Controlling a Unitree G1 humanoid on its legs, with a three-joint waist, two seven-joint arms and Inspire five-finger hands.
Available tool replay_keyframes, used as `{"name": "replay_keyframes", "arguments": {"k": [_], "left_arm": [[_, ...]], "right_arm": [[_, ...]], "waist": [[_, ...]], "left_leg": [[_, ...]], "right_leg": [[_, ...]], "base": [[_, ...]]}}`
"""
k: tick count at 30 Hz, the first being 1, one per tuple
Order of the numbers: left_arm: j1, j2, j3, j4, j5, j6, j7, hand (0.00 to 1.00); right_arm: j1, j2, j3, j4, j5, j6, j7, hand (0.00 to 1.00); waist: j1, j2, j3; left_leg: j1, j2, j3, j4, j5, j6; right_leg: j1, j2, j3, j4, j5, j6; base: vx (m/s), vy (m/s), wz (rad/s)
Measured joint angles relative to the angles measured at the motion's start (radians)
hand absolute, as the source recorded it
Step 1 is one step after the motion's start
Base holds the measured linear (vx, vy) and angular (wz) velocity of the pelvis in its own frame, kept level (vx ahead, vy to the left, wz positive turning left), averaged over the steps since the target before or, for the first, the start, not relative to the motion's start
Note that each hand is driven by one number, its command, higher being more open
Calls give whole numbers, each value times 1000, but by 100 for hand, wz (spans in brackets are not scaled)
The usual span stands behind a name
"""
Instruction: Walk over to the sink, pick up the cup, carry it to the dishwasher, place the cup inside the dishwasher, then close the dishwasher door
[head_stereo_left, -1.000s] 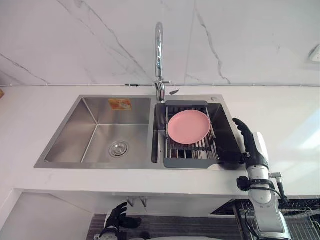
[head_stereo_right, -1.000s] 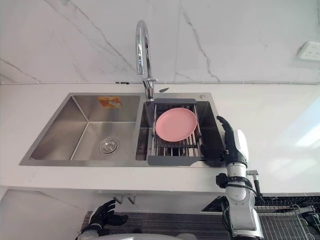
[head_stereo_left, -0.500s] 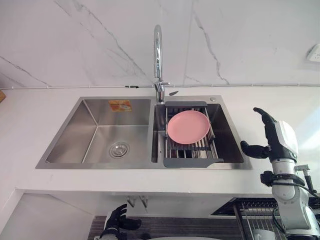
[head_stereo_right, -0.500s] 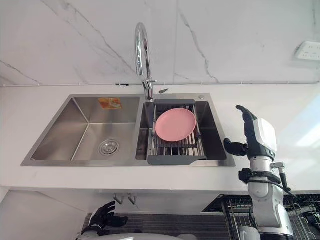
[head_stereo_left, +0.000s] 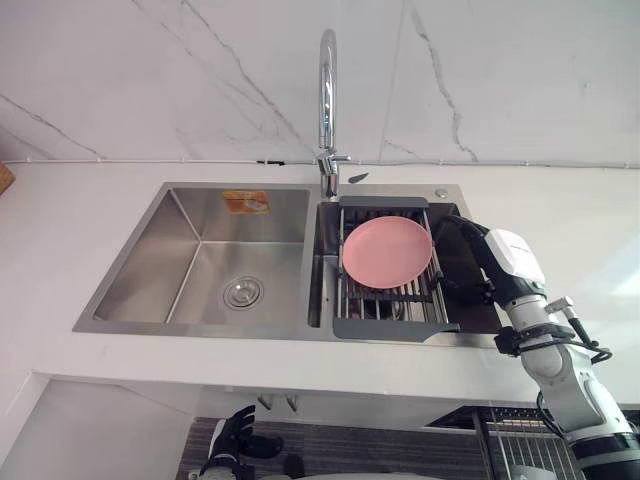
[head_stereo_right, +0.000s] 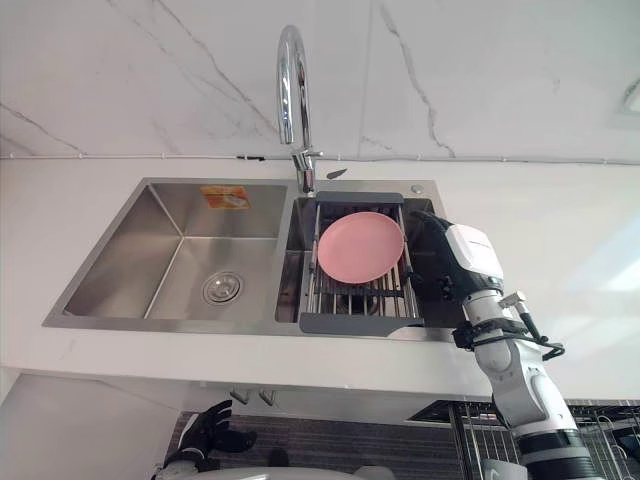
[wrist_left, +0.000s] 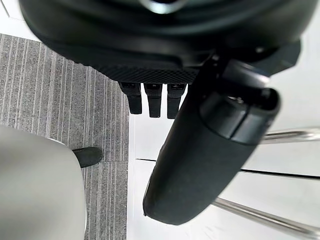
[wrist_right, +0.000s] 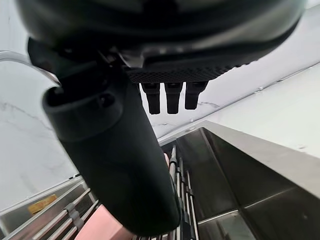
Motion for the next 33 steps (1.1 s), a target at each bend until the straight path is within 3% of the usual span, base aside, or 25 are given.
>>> {"name": "replay_keyframes", "arguments": {"k": [16, 23, 33], "left_arm": [[1, 1, -1, 0, 0, -9, 0, 90], [1, 5, -16, -4, 0, -10, 0, 90], [-1, 1, -20, -5, 0, -15, 1, 90]], "right_arm": [[-80, -90, 147, 96, -165, -32, 5, 90], [-104, -86, 184, 117, -245, -30, -20, 90], [-105, -17, 181, 137, -284, 21, -71, 90]], "waist": [[2, 0, 0], [2, 4, 3], [2, 20, 15]], "left_leg": [[-13, -5, -22, 0, 11, 0], [-19, -5, -28, -1, 13, 0], [-25, -5, -35, -1, 13, 0]], "right_leg": [[-1, -3, -20, -1, 0, 0], [-3, -3, -27, -3, 0, 0], [-4, -2, -35, -4, 0, 0]], "base": [[-31, -11, 4], [-18, -9, 2], [-3, -3, 1]]}}
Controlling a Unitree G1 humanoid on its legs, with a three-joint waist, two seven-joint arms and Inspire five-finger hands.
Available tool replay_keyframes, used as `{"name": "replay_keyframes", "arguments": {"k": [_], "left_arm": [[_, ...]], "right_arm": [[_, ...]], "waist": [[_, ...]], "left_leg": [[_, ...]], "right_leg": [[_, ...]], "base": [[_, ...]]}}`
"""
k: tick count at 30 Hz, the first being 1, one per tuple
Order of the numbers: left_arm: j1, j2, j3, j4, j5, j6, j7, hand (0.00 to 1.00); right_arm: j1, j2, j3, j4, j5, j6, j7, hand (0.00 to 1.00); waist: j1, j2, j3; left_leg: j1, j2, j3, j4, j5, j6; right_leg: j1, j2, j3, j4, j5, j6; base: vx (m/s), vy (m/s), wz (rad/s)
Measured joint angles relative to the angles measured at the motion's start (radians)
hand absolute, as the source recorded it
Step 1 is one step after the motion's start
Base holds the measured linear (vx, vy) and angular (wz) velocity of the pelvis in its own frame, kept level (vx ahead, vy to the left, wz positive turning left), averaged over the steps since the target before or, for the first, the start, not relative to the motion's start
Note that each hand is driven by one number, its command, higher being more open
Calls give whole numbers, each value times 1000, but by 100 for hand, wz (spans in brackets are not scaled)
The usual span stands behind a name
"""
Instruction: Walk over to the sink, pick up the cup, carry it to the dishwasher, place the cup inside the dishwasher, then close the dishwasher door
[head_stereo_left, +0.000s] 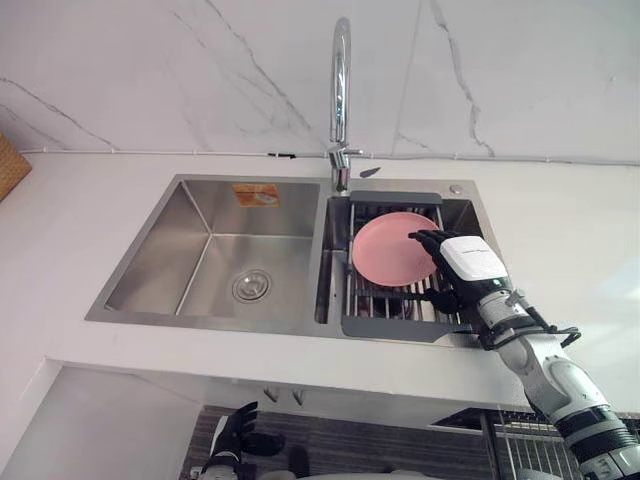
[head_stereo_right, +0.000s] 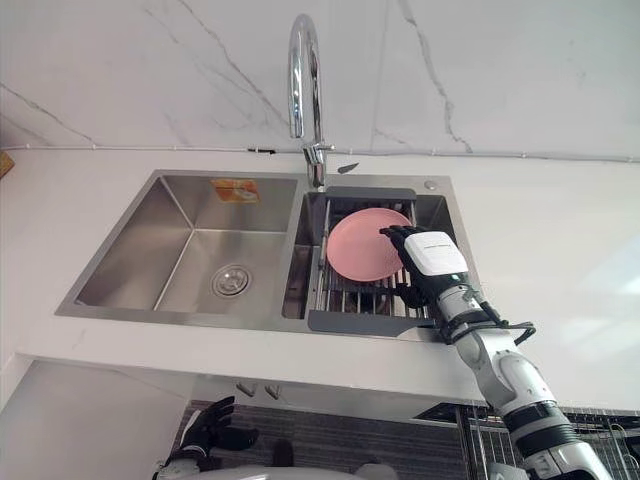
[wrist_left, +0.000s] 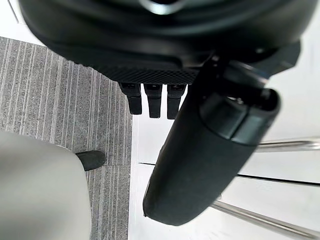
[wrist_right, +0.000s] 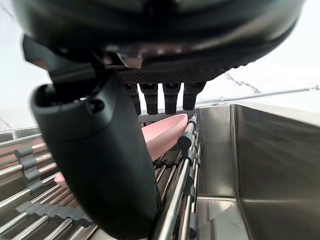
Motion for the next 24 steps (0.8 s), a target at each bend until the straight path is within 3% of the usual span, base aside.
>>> {"name": "replay_keyframes", "arguments": {"k": [19, 20, 24], "left_arm": [[-9, 6, -18, -1, 1, -5, -1, 90], [-9, 6, -18, -1, 1, -5, -1, 90], [-9, 6, -19, -1, 0, -5, -1, 90]], "right_arm": [[-48, 75, -2, 15, 1, 15, -22, 90], [-48, 76, -2, 15, 2, 15, -22, 30], [-49, 78, -2, 16, 2, 16, -21, 30]], "waist": [[1, 6, 22], [2, 6, 22], [2, 6, 22]], "left_leg": [[-7, -1, -8, -5, 4, -1], [-7, 0, -9, -5, 4, -1], [-8, 0, -11, -5, 4, -2]], "right_leg": [[-1, 0, -8, 0, 0, 0], [-1, 1, -9, 0, 0, 0], [0, 1, -12, 0, 0, 0]], "base": [[-15, -5, 1], [0, 0, 0], [0, 0, 0]]}}
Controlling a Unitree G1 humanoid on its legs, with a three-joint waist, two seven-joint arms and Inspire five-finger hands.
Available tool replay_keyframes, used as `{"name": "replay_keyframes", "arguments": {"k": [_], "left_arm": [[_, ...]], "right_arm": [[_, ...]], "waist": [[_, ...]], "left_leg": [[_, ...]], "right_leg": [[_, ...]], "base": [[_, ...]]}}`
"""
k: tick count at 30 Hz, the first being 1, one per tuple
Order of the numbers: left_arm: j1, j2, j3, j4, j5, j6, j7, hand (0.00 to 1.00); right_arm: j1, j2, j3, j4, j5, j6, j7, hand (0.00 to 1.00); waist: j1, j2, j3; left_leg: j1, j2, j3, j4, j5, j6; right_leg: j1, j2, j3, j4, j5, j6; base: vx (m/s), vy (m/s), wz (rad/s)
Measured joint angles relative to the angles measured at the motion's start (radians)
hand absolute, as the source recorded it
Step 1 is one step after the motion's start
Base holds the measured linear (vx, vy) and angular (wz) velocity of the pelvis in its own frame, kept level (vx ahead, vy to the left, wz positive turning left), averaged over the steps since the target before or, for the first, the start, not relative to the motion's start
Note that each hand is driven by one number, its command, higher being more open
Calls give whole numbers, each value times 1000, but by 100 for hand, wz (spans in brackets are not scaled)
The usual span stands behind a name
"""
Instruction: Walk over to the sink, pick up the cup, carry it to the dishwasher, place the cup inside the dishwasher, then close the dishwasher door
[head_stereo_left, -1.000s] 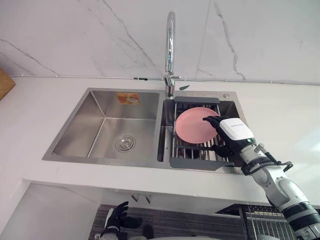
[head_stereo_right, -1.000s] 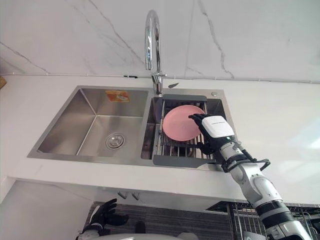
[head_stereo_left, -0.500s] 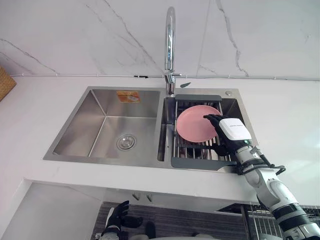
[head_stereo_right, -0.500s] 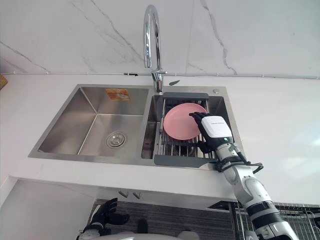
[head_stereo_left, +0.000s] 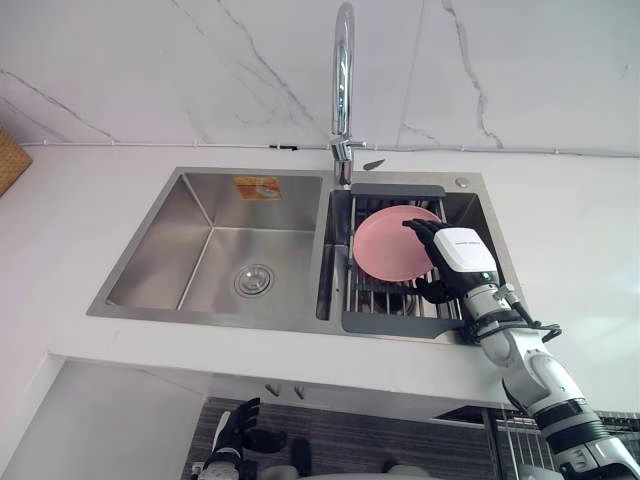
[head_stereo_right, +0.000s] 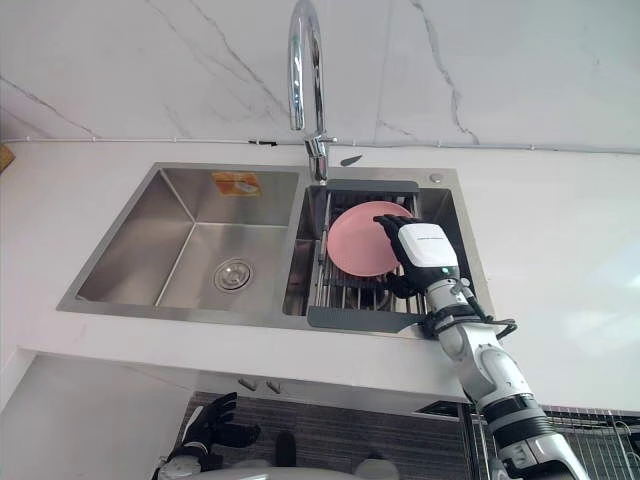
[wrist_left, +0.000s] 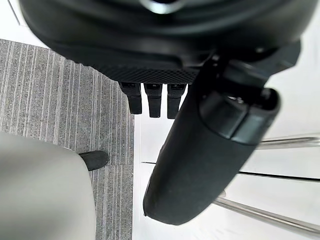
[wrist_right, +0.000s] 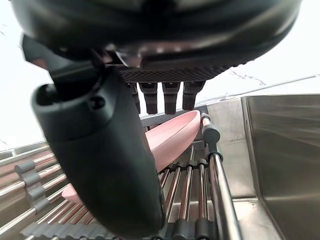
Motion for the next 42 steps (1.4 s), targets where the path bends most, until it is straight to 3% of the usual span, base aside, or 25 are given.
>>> {"name": "replay_keyframes", "arguments": {"k": [13, 30, 35, 42], "left_arm": [[-8, 0, -1, -2, 0, 1, -1, 90], [-7, 2, 3, -1, 0, 9, -1, 90], [-7, 3, 4, 1, 0, 14, -3, 90], [-7, 3, 4, 4, 0, 14, -3, 90]], "right_arm": [[-44, 19, 2, 33, 22, -23, -6, 30], [-14, 27, -43, -63, 105, -19, 36, 30], [15, -22, -44, -171, 137, -49, 52, 30], [15, -73, -43, -189, 137, -64, 56, 30]], "waist": [[17, -5, 3], [2, -11, 7], [-3, -11, 7], [-5, -12, 5]], "left_leg": [[-4, -1, -10, 0, 3, 0], [14, 2, -4, 0, 3, 0], [21, 5, 7, 5, 3, -1], [28, 5, 14, 5, 3, -1]], "right_leg": [[2, -1, -14, -2, -1, -1], [18, 1, -6, 1, 0, 0], [18, 3, 9, 4, 0, 0], [18, 2, 14, 5, 0, 0]], "base": [[-13, -5, 3], [0, 0, 0], [-25, -10, -7], [-37, -8, -3]]}}
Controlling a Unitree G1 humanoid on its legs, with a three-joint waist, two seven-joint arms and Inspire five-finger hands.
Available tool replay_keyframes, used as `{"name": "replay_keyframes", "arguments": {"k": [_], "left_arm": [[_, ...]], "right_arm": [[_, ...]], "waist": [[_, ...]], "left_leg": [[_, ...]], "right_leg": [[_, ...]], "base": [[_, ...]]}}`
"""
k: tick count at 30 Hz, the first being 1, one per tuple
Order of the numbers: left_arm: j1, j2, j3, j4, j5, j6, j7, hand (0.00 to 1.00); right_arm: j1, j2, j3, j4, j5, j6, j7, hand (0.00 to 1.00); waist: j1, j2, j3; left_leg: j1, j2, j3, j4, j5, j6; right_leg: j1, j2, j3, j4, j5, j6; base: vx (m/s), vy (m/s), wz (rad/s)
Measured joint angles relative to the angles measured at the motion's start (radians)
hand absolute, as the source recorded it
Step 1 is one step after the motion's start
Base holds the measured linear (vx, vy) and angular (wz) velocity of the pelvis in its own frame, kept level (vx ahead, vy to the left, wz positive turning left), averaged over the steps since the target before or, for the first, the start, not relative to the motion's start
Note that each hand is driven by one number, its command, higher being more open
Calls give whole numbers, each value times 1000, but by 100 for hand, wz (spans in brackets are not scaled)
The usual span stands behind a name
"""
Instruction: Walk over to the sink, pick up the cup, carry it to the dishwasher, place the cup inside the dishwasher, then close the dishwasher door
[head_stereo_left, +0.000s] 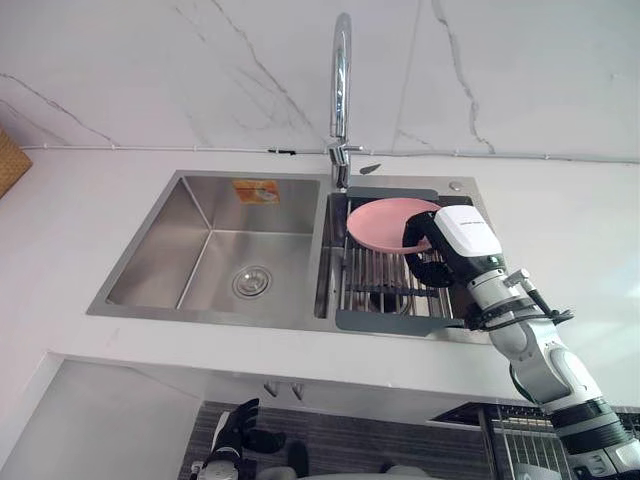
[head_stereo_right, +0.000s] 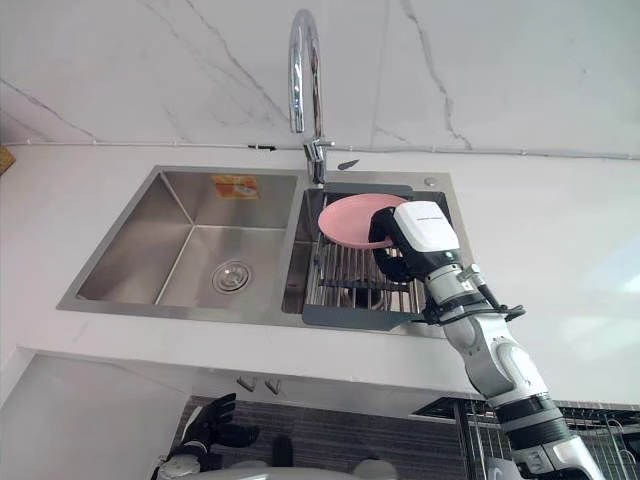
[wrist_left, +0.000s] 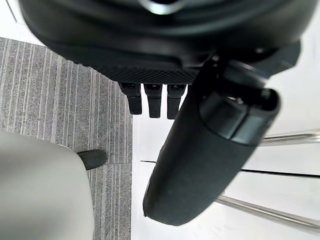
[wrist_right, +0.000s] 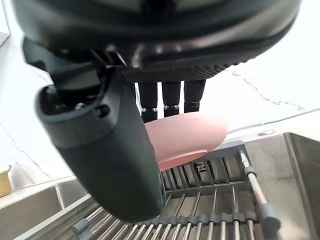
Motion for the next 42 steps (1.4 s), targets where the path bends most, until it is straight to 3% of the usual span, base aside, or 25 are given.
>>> {"name": "replay_keyframes", "arguments": {"k": [7, 18, 28, 33, 35, 36, 38, 42], "left_arm": [[-1, -2, 1, 5, 0, 3, 2, 90], [-8, -6, 5, 40, 1, 13, 4, 90], [-13, -6, -6, 42, 1, 22, 4, 90], [-31, -12, -6, 41, -1, 23, 4, 90], [-35, -16, -4, 38, -3, 22, 4, 90], [-36, -25, -4, 40, -3, 23, 8, 90], [-34, -31, -3, 48, -4, 30, 16, 90], [-32, -34, 8, 52, -13, 37, 29, 90]], "right_arm": [[79, 3, -51, -115, 4, -5, -1, 30], [237, 265, -287, -335, 82, 0, -70, 30], [314, 323, -364, -380, 109, 10, -81, 30], [307, 323, -393, -437, 117, 8, -114, 30], [298, 320, -392, -432, 118, 8, -115, 30], [293, 312, -392, -426, 118, 9, -115, 30], [304, 315, -394, -420, 118, 12, -116, 30], [313, 317, -397, -402, 108, 27, -116, 30]], "waist": [[-6, 1, -1], [-27, 3, -9], [-27, 1, -15], [-25, 7, -5], [-20, 7, -2], [-19, 19, 2], [-34, 29, 2], [-50, 19, 11]], "left_leg": [[20, 3, 2, 1, -1, -1], [60, 19, 64, -5, -18, -15], [37, 33, 64, 19, -15, -11], [-72, 50, 48, 167, -77, -27], [-103, 48, -20, 241, -124, -34], [-120, 49, -76, 301, -178, -38], [-111, 47, -58, 298, -197, -44], [-94, 29, 41, 263, -181, -16]], "right_leg": [[20, 2, 5, 1, 2, 1], [23, 8, 66, -1, -3, -7], [15, 23, 73, -5, 12, -19], [-51, 31, 74, 37, 10, -30], [-85, 31, 102, 62, 4, -35], [-99, 43, 129, 74, 2, -32], [-107, 38, 163, 83, 0, -24], [-169, 25, 271, 98, 26, 1]], "base": [[0, 0, 0], [-59, -4, -18], [3, -17, -2], [-39, -21, 0], [-27, -3, -46], [-3, 15, -60], [-32, 63, -56], [-37, 95, -67]]}}
